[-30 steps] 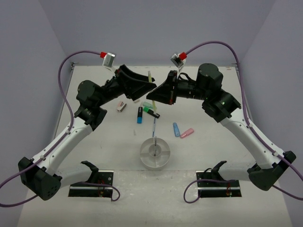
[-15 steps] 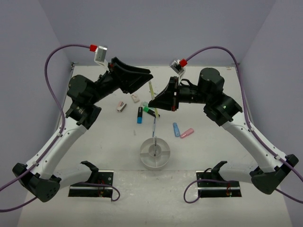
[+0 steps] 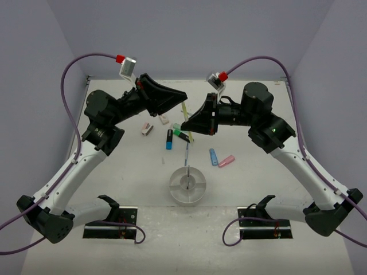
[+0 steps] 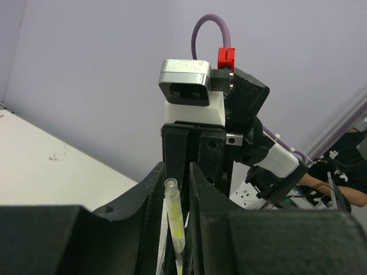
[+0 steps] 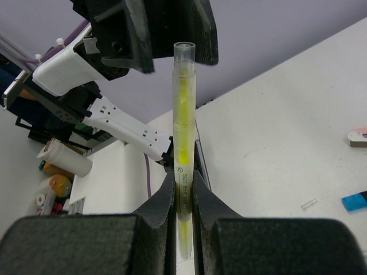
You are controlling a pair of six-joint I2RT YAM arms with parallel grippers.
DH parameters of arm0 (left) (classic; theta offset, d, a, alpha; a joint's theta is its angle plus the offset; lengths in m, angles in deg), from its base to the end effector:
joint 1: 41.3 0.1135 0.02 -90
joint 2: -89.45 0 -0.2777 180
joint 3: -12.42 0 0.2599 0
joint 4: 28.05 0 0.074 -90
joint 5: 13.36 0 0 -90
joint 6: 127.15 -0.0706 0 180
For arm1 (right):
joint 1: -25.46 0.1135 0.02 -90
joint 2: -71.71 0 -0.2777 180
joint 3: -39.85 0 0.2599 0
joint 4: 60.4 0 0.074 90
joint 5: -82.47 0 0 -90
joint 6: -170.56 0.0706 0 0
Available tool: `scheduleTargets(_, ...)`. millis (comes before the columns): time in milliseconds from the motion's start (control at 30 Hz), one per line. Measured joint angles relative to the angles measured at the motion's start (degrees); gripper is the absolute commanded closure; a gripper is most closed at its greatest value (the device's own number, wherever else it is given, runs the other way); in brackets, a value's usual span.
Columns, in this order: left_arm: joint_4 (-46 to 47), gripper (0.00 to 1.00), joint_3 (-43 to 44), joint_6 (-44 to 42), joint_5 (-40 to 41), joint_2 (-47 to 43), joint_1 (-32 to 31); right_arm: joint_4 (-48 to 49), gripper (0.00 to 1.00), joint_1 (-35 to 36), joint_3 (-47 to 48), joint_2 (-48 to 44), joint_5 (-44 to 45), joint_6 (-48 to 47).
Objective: Sort the stationery into containers
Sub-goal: Close the pen cap on the pen.
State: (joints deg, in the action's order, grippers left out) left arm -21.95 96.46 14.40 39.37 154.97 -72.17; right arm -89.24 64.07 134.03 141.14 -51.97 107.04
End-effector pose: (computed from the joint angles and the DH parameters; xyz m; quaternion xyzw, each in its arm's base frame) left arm 0.2096 -0.1751 0.5030 0.1727 0.5517 -0.6552 0.4862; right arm 0.1899 0.2149 0.4734 -0.3278 0.6465 0.5727 0.3829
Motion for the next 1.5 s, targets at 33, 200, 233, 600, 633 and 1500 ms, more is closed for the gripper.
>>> scheduleTargets(33, 0.1, 0.87, 0.0, 0.1, -0.5, 0.2, 0.0, -0.3, 1.0, 0.0, 0.3, 0.0, 0.0, -0.1)
scheduleTargets(200, 0.4, 1.0, -0.1, 1.1, -2.0, 1.0, 0.0, -2.1, 1.0, 0.0, 2.0, 0.4, 0.9, -0.7)
scheduleTargets(233, 0.3, 1.0, -0.1, 1.2, -2.0, 0.9, 0.0, -2.5, 1.0, 0.0, 2.5, 0.7, 1.0, -1.0)
scheduleTargets(600, 3.6, 1.0, -1.7, 1.6, 2.7, -0.1, 0.2, -10.5, 1.0, 0.4, 12.7, 6.0, 4.0, -2.8)
scheduleTargets(633, 4.3, 1.0, -2.3, 1.7, 3.8, -0.5, 0.1, -11.8, 1.0, 0.4, 14.4, 6.9, 4.2, -3.1)
scheduleTargets(1500, 8.8, 1.0, -7.5, -0.2, 19.8, -2.1, -3.8, -27.9, 1.0, -1.8, 33.5, 19.4, 1.2, -2.4)
